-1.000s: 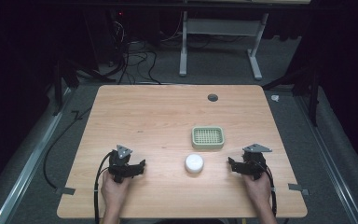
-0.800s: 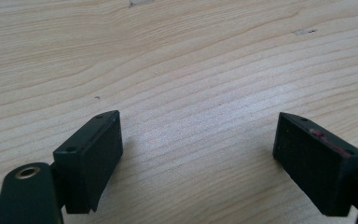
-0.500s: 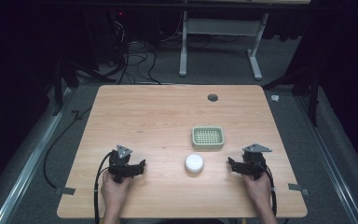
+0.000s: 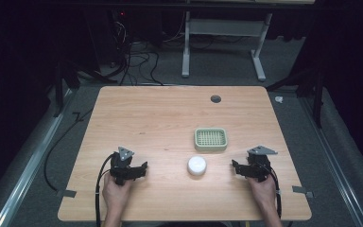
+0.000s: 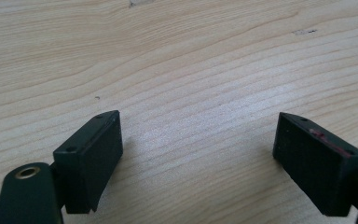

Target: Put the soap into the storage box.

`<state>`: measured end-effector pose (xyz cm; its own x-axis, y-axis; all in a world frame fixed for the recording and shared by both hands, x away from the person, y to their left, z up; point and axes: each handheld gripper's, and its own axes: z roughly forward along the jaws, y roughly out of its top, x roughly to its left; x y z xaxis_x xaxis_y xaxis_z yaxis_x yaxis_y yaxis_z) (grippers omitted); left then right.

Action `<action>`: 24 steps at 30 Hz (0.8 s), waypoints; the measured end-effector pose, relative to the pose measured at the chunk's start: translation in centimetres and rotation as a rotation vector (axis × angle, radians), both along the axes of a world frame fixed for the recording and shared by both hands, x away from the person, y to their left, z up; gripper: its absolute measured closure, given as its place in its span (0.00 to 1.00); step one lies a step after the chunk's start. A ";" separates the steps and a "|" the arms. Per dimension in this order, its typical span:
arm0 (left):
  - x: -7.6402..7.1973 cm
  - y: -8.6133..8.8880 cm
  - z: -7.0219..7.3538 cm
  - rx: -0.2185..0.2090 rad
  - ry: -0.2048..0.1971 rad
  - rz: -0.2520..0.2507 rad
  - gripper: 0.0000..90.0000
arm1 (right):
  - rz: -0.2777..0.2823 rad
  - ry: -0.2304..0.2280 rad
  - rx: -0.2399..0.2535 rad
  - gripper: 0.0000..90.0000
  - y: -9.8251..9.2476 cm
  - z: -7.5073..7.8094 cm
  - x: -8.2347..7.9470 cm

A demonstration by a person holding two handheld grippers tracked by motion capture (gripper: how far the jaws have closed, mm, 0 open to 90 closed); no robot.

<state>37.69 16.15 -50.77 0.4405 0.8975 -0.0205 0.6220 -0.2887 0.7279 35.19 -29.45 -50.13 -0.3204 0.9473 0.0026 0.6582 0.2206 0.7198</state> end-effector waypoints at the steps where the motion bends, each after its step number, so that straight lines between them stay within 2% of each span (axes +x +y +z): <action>1: 0.0 0.0 0.0 0.000 0.000 0.000 0.18 | 0.000 0.000 0.000 0.25 0.0 0.0 0.0; 14: 0.0 0.0 0.0 0.000 0.000 0.000 0.18 | 0.026 -0.049 0.045 0.25 0.4 1.2 -0.7; 24: 0.0 0.0 0.0 0.000 0.000 0.000 0.18 | 0.063 -0.056 0.075 0.25 1.2 1.8 -0.8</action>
